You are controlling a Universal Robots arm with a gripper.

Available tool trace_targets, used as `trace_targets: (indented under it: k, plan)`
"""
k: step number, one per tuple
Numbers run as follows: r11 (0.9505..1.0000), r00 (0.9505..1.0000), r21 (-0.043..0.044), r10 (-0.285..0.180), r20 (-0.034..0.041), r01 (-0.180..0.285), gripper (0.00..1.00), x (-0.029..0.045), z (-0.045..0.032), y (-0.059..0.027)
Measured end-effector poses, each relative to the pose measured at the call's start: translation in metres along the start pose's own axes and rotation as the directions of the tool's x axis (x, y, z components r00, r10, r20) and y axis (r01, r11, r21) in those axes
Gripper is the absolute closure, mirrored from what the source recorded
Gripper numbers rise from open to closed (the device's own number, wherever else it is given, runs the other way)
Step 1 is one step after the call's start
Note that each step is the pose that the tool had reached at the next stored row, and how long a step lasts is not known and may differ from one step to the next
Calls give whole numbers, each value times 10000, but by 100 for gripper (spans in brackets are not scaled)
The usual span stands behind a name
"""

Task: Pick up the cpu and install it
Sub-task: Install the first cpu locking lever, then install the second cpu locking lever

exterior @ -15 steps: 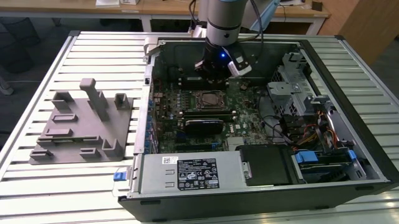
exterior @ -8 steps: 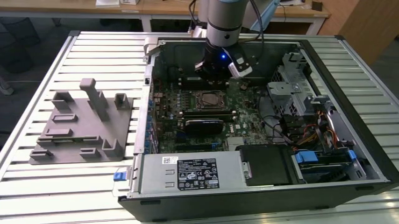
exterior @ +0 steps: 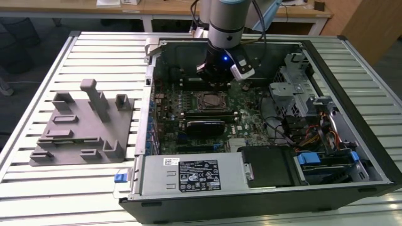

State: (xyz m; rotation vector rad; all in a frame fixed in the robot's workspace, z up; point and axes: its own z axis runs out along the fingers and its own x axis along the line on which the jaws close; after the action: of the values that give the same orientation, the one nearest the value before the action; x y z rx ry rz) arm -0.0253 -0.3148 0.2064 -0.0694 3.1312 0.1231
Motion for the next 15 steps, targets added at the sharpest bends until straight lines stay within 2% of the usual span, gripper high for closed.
trace_targets:
  k: [15]
  plan:
    - [10000, 10000, 0, 1, 0, -1, 89, -1, -7, -97]
